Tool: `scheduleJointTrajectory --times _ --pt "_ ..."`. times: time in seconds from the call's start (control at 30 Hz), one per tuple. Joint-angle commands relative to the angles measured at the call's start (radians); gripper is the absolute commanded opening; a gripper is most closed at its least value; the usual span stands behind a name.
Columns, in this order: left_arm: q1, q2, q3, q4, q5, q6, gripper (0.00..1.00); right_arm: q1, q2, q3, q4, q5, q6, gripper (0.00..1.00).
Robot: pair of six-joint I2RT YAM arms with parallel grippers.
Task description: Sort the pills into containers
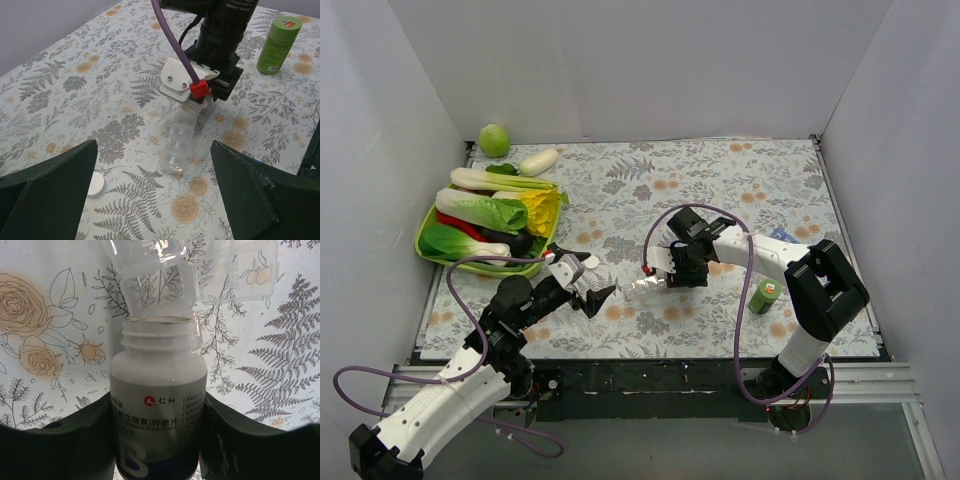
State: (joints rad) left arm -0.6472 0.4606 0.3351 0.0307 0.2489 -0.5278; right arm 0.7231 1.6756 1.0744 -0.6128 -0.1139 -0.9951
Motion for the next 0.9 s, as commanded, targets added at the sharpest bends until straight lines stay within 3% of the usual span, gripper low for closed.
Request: scheduleJointTrajectory --times 0.0,0.87 --pt "0.003 -0.010 -0.005 0.015 0.015 0.012 0.98 0.010 0.001 0.045 -0.031 0.022 -0.017 0.03" --pt "0.003 -0.008 -0.008 0.018 0.027 0.012 0.98 0.030 0.016 0.065 -0.053 0.065 -0.011 0.03"
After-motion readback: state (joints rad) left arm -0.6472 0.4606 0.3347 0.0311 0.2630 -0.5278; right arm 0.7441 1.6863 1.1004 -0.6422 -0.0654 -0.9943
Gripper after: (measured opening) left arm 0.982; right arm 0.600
